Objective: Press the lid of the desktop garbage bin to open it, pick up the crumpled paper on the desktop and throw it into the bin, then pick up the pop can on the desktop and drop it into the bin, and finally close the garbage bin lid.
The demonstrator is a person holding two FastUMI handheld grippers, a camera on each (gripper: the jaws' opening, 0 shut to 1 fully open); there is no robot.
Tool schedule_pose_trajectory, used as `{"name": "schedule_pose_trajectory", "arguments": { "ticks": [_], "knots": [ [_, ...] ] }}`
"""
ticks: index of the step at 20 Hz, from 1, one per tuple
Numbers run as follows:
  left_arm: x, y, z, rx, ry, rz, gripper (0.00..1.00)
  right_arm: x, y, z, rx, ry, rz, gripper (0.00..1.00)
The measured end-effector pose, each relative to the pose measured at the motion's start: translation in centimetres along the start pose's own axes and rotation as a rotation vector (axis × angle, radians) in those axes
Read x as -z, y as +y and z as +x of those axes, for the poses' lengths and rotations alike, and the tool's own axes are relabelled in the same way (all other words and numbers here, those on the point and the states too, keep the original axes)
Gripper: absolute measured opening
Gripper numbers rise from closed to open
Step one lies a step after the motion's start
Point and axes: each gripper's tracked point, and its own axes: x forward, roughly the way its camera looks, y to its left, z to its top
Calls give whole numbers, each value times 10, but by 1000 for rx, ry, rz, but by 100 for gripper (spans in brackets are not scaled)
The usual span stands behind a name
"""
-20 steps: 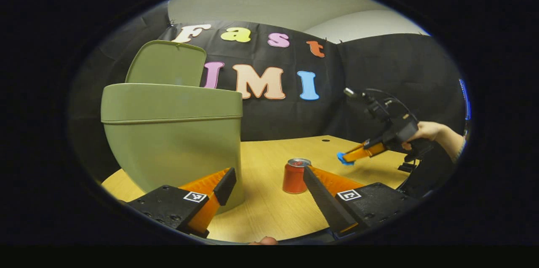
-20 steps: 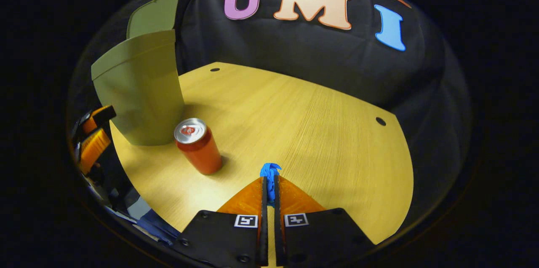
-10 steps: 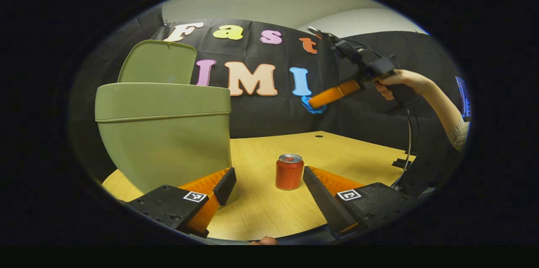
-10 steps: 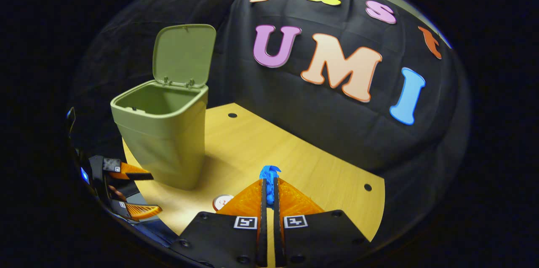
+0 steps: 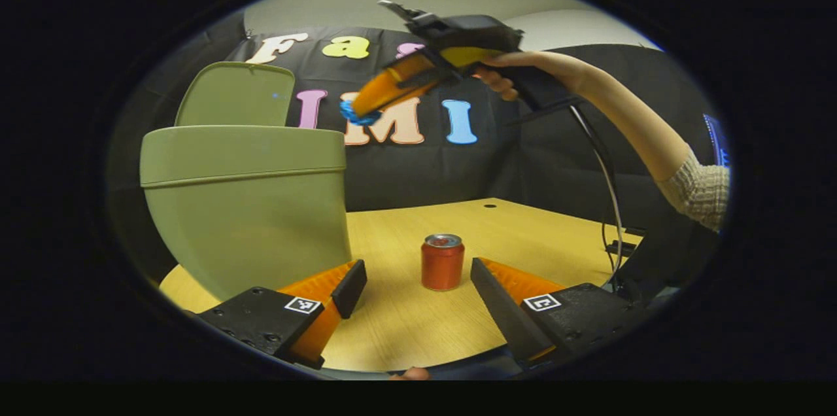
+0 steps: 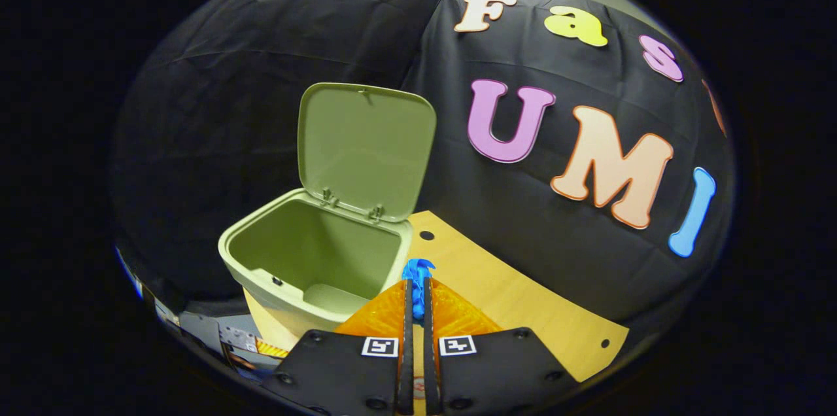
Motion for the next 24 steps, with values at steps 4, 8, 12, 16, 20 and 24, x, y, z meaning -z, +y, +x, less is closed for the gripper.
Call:
{"name": "schedule_pose_trajectory", "arguments": {
  "ticks": [4, 8, 12, 16, 20, 24],
  "knots": [
    [2, -3, -1, 21, 15, -12, 96, -16, 27, 23, -66, -10, 5, 8],
    [-3, -4, -2, 13, 1, -3, 96, -22, 52, 38, -116, -7, -4, 7],
    [-5, -5, -3, 25, -7, 3, 96, -19, 79, 40, -170, -2, -42, 19],
    [-6, -8, -6, 36, -13, 9, 96, -18, 85, 36, -155, -12, -103, 63],
    [-2, -8, -5, 34, 0, 6, 96, -18, 75, 23, -132, -43, -127, 98],
    [0, -9, -5, 45, 2, 1, 96, -5, 47, -3, -81, -66, -94, 98]
  ]
}}
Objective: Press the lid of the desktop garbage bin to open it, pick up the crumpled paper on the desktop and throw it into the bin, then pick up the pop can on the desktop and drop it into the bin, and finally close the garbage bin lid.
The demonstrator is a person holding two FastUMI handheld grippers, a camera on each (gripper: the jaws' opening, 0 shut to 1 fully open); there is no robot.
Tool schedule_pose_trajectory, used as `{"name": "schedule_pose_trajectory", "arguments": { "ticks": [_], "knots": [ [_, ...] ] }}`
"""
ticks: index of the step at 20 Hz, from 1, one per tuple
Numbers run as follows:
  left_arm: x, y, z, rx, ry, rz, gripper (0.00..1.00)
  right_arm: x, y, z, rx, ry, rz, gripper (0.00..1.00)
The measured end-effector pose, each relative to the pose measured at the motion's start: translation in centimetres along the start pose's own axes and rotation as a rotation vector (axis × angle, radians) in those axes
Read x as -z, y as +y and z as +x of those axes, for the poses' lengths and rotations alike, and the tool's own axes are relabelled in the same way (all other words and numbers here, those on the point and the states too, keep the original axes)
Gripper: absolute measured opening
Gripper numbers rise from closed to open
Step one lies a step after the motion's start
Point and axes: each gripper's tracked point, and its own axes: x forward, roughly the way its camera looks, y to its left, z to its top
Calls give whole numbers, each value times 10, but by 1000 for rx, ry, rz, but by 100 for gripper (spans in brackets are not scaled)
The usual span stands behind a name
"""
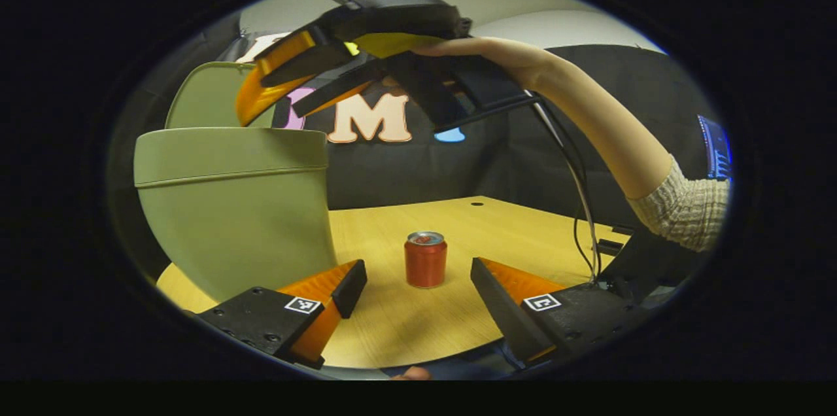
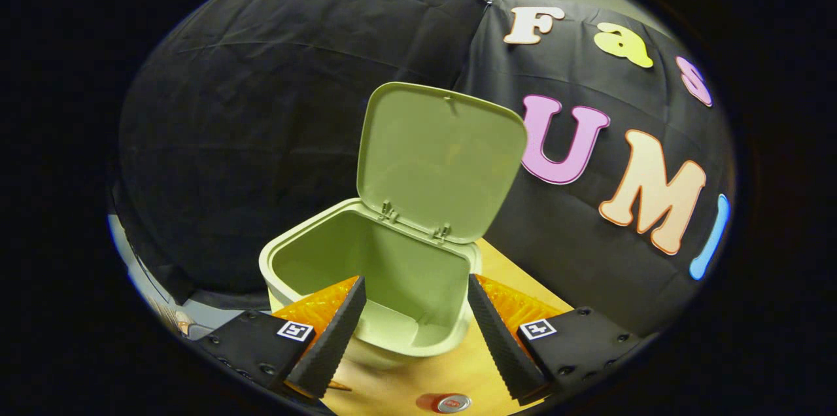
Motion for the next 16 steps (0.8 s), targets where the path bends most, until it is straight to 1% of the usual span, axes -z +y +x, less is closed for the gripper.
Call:
{"name": "schedule_pose_trajectory", "arguments": {
  "ticks": [1, 2, 4, 6, 8, 9, 10, 12, 13, 14, 15, 16],
  "knots": [
    [0, 0, 1, 3, 2, 1, 96, 5, -9, -11, 19, -7, 2, 98],
    [2, 0, 1, 4, 9, 5, 96, 13, -19, -22, 40, -15, 2, 96],
    [2, 0, 2, -1, 5, 5, 97, 33, -36, -46, 75, -29, 22, 100],
    [4, 1, 2, -5, 6, 6, 96, 57, -55, -72, 118, -40, 68, 98],
    [6, 1, 5, -2, 11, 8, 96, 87, -75, -103, 186, -51, 111, 98],
    [5, 0, 7, 0, 8, 8, 96, 100, -83, -115, 218, -53, 122, 100],
    [6, -1, 11, 6, 8, 5, 96, 115, -89, -127, 250, -59, 131, 98],
    [6, -3, 22, 14, 19, 4, 96, 143, -98, -145, 320, -69, 160, 98],
    [7, -6, 28, 23, 22, 3, 96, 159, -99, -153, 342, -69, 180, 98],
    [8, -9, 34, 30, 31, 0, 96, 175, -96, -156, 353, -68, 204, 98],
    [10, -12, 39, 35, 46, -4, 96, 191, -94, -159, 357, -68, 233, 95],
    [13, -15, 44, 36, 56, -7, 97, 207, -91, -161, 359, -67, 264, 100]
  ]
}}
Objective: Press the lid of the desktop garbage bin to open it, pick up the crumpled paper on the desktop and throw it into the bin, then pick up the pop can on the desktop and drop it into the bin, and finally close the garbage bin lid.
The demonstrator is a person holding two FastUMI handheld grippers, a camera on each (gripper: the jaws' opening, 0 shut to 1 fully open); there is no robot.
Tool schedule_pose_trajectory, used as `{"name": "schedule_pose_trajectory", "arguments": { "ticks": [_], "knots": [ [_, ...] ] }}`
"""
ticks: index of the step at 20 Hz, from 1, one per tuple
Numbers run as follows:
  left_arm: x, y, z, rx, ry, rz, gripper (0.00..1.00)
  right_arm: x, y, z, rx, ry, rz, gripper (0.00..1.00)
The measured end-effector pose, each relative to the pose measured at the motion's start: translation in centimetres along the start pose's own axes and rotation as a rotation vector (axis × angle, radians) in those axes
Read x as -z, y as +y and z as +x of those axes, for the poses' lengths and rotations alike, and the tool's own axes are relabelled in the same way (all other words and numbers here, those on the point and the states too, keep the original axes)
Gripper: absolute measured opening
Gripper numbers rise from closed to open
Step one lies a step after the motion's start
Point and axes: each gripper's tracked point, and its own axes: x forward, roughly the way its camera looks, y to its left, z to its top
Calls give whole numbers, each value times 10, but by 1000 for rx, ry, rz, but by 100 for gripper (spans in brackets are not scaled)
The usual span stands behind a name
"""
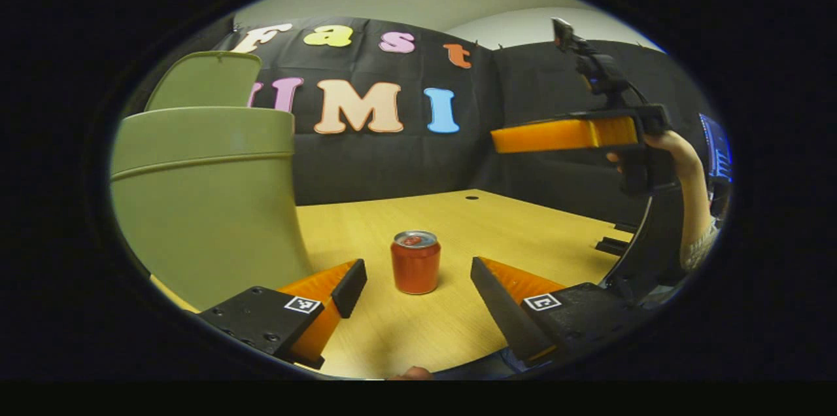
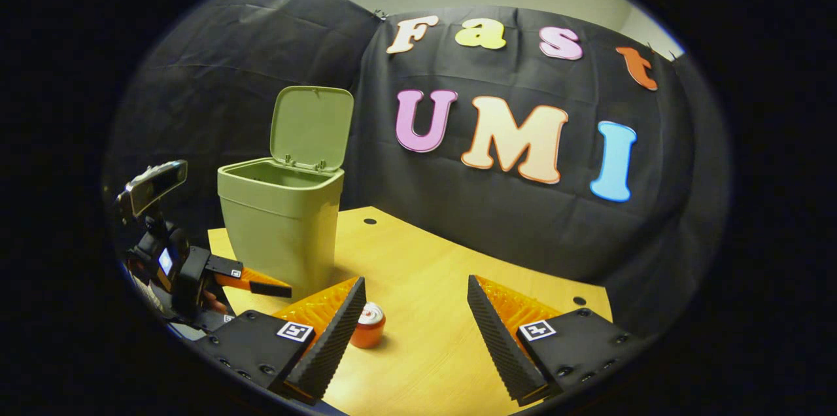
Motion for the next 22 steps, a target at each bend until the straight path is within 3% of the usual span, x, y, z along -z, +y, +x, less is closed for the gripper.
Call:
{"name": "schedule_pose_trajectory", "arguments": {
  "ticks": [1, 3, 7, 16, 22],
  "knots": [
    [-1, -2, 5, -3, -4, -2, 100, 21, -7, -4, 15, 12, 40, 98],
    [-5, 1, 19, -27, -22, 10, 97, 57, -18, -9, 50, 19, 103, 98],
    [3, 7, 39, -60, 9, 35, 100, 102, -28, -13, 74, 53, 202, 98],
    [29, 13, 83, -129, 110, 29, 96, 135, -47, -21, 141, 41, 232, 98],
    [43, 18, 99, -156, 153, 25, 100, 146, -42, -13, 111, 57, 297, 97]
  ]
}}
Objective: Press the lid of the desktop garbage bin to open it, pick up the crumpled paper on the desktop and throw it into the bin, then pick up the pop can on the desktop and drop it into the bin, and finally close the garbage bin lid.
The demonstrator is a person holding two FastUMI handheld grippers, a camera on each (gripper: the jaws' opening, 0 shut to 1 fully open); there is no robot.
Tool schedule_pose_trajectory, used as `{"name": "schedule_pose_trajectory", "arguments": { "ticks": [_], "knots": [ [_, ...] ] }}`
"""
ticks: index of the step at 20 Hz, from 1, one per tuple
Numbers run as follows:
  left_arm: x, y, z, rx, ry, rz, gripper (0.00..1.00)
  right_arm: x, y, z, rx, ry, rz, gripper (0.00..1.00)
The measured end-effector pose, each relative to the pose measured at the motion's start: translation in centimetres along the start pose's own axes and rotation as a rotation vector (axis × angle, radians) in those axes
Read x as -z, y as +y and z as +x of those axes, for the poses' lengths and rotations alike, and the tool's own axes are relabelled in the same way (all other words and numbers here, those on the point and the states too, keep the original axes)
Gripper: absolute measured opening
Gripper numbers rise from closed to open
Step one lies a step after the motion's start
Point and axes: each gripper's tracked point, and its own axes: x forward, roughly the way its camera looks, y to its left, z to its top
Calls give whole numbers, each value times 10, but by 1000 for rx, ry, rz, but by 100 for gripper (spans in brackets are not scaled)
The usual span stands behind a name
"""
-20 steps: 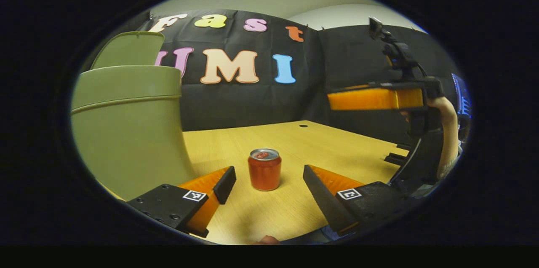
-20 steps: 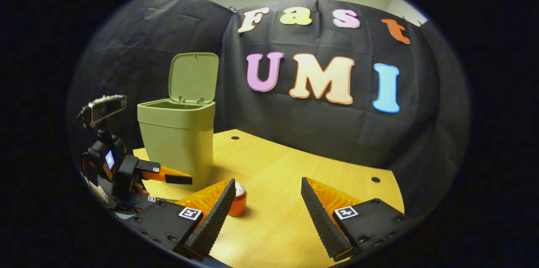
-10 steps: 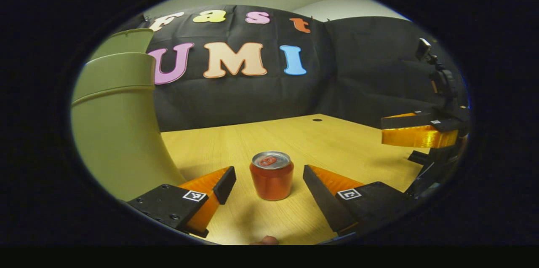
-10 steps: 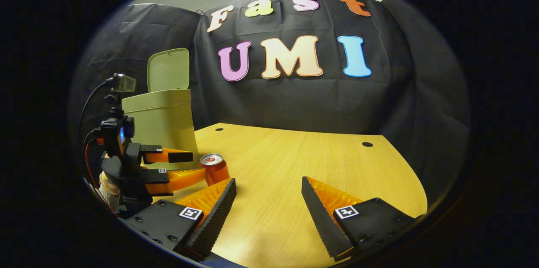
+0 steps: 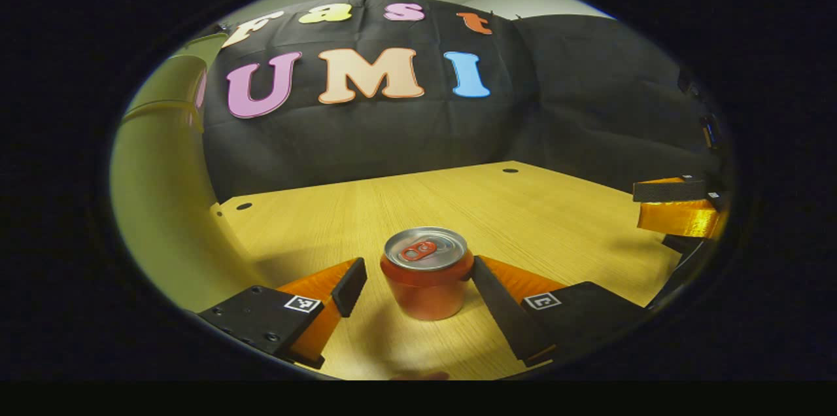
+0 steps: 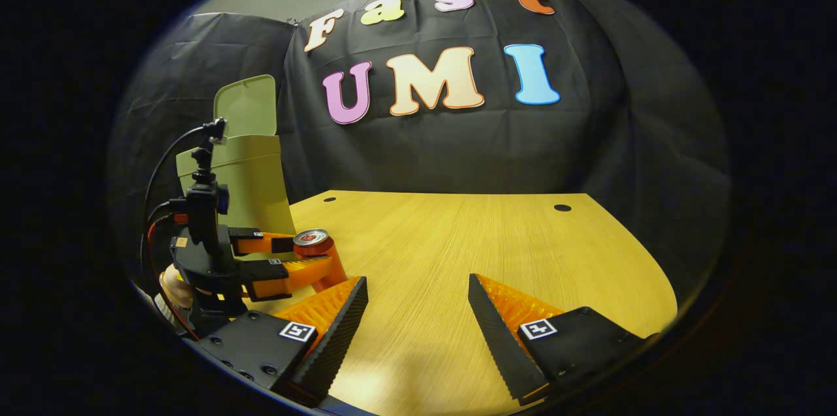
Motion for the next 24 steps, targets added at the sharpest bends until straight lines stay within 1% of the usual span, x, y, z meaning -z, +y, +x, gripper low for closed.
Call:
{"name": "schedule_pose_trajectory", "arguments": {
  "ticks": [1, 2, 3, 4, 6, 8, 12, 14, 16, 19, 21, 22, 24],
  "knots": [
    [3, 0, 1, 1, 10, -6, 100, 1, 0, 1, 2, 4, -5, 97],
    [5, 0, 3, 1, 18, -12, 92, 2, -1, 0, 6, 5, -10, 97],
    [6, 1, 3, 1, 20, -18, 87, 2, -2, -1, 9, 6, -15, 97],
    [5, 1, 3, 0, 19, -21, 80, 3, -2, -2, 11, 5, -18, 97],
    [4, 3, 4, -5, 20, -27, 78, 0, -3, -2, 16, -4, -20, 97],
    [-4, 3, 1, -5, 12, -27, 79, -2, -6, -1, 27, -9, -16, 97],
    [-41, 9, -16, -28, -51, 22, 78, -1, -8, 0, 44, -6, -10, 97],
    [-65, 11, -27, -37, -92, 39, 78, -3, -11, -2, 70, -10, -22, 98],
    [-90, 12, -37, -36, -128, 35, 78, -7, -8, -5, 73, -20, -28, 97],
    [-131, 9, -56, -8, -173, 2, 78, -18, -4, -8, 77, -45, -30, 97],
    [-164, 7, -71, 16, -222, -14, 78, -19, -3, -8, 85, -53, -35, 97],
    [-181, 10, -79, 12, -247, 4, 77, -20, -2, -7, 90, -56, -34, 98],
    [-214, 26, -97, -29, -305, 52, 77, -20, 1, -2, 87, -56, -30, 97]
  ]
}}
